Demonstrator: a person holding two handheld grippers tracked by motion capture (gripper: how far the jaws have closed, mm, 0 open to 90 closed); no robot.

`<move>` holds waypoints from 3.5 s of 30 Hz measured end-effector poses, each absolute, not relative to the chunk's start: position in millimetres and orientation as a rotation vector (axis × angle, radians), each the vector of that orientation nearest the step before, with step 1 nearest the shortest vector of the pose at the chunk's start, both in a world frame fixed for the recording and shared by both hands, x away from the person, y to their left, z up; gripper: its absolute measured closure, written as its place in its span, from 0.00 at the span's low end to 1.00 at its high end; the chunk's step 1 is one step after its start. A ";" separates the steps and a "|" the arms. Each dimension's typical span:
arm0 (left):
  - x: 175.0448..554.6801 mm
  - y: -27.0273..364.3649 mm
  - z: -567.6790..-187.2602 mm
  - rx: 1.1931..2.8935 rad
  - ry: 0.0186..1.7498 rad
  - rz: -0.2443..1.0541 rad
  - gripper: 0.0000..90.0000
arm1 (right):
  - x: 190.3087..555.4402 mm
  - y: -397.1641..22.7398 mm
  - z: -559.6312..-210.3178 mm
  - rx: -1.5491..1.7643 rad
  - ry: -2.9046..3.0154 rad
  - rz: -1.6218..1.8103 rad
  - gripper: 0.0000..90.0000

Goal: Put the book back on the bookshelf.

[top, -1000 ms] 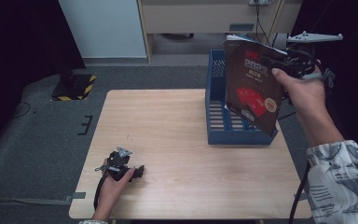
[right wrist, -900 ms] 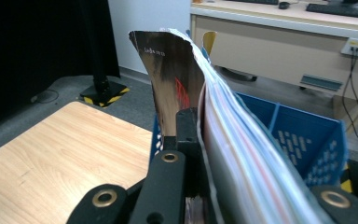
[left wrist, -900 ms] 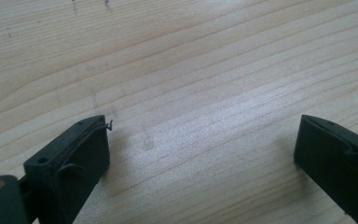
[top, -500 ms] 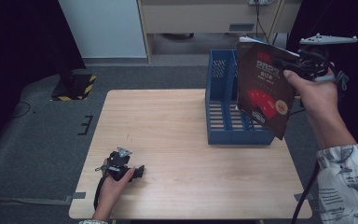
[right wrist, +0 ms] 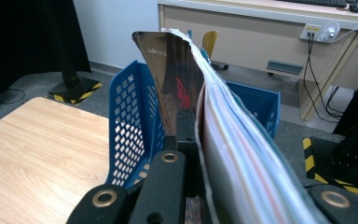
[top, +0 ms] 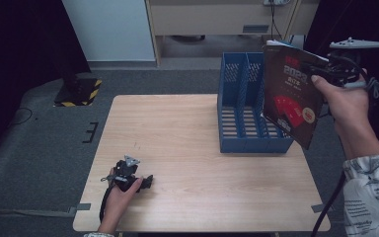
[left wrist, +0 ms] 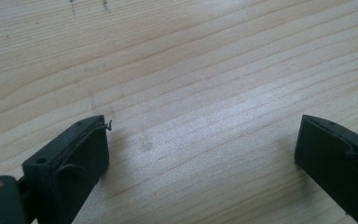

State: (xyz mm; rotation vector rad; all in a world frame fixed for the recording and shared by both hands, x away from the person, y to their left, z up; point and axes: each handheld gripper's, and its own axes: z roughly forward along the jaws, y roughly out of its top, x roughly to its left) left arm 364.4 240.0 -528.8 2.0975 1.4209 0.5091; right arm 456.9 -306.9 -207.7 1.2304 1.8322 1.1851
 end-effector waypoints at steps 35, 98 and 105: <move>363.9 240.4 -528.9 2.107 1.411 0.505 0.02 | 493.9 -325.0 -229.8 1.418 1.635 1.095 0.97; 364.0 240.0 -529.2 2.106 1.406 0.507 0.02 | 525.2 -305.2 -264.9 1.395 1.484 1.149 0.97; 363.9 240.0 -529.3 2.105 1.404 0.507 0.02 | 527.3 -304.1 -275.4 1.389 1.469 1.153 0.97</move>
